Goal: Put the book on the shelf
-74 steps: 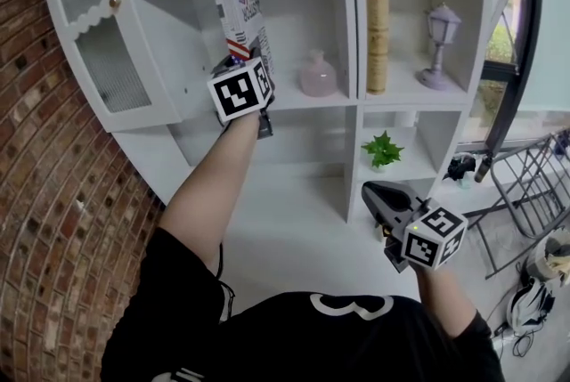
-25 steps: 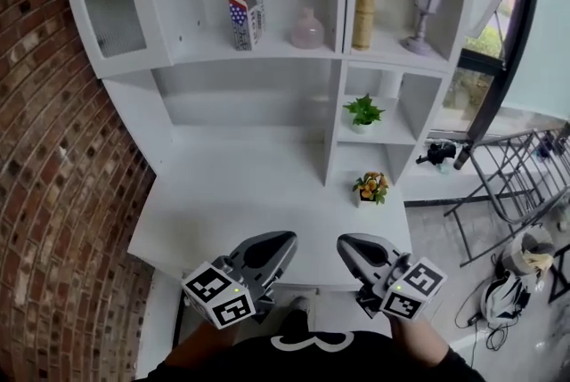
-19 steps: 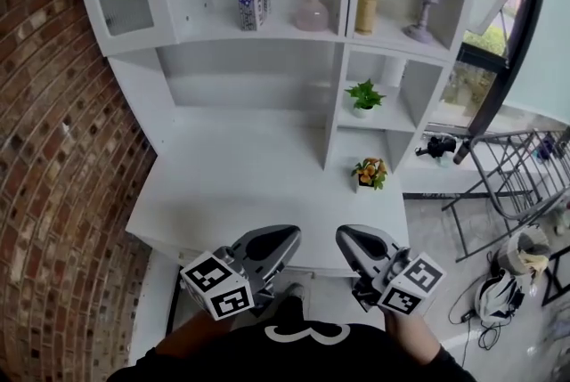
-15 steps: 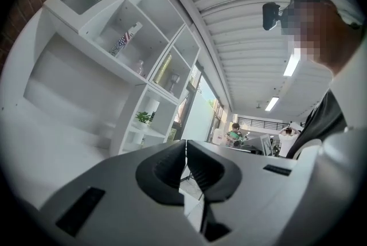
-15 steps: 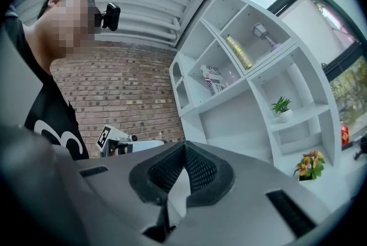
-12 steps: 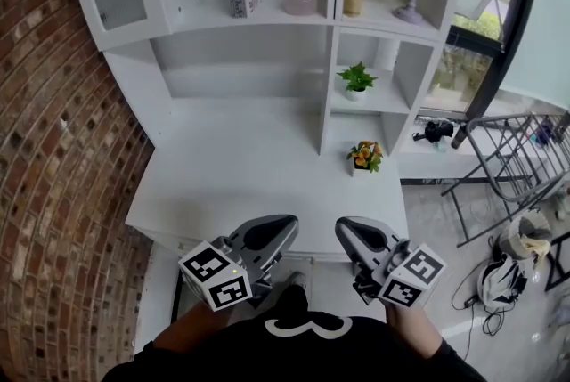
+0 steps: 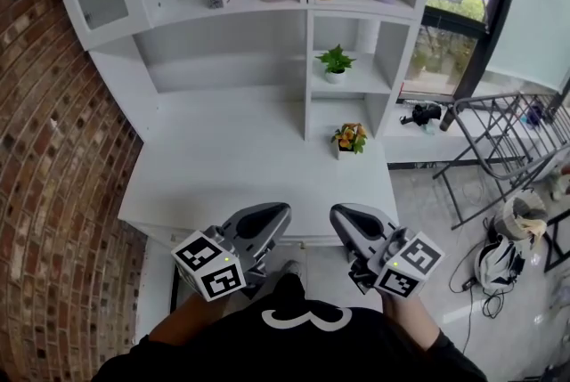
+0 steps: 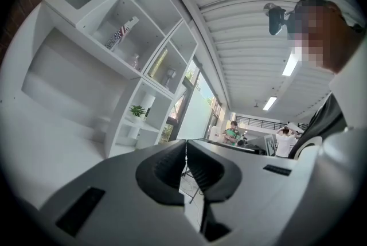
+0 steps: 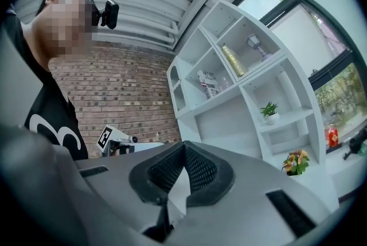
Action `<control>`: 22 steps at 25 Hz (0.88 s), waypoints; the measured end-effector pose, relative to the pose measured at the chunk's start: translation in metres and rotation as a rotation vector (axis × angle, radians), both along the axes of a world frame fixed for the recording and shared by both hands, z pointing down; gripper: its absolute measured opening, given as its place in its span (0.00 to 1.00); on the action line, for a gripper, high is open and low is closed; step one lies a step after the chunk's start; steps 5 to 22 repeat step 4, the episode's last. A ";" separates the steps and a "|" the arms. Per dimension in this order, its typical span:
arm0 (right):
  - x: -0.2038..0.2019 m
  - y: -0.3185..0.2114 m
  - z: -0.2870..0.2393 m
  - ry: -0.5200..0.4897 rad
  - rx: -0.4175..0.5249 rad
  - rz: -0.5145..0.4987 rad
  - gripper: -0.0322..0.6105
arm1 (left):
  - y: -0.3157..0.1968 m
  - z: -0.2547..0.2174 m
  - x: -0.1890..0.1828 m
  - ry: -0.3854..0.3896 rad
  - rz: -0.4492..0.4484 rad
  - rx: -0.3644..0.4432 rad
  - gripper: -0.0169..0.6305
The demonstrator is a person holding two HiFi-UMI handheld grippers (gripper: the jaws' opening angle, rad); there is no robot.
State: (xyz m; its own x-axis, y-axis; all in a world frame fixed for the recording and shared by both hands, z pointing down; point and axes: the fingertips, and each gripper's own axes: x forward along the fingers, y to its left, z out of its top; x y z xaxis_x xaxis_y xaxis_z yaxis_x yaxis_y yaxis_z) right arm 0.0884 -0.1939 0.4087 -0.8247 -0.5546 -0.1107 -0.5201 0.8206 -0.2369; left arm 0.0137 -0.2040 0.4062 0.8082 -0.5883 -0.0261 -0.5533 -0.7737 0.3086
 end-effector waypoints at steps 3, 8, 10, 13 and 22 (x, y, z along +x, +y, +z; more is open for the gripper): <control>0.002 0.009 0.000 0.000 0.012 0.004 0.06 | 0.008 0.000 0.003 -0.006 0.006 0.003 0.04; 0.002 0.012 0.000 0.000 0.015 0.004 0.06 | 0.011 0.000 0.004 -0.007 0.008 0.003 0.04; 0.002 0.012 0.000 0.000 0.015 0.004 0.06 | 0.011 0.000 0.004 -0.007 0.008 0.003 0.04; 0.002 0.012 0.000 0.000 0.015 0.004 0.06 | 0.011 0.000 0.004 -0.007 0.008 0.003 0.04; 0.002 0.012 0.000 0.000 0.015 0.004 0.06 | 0.011 0.000 0.004 -0.007 0.008 0.003 0.04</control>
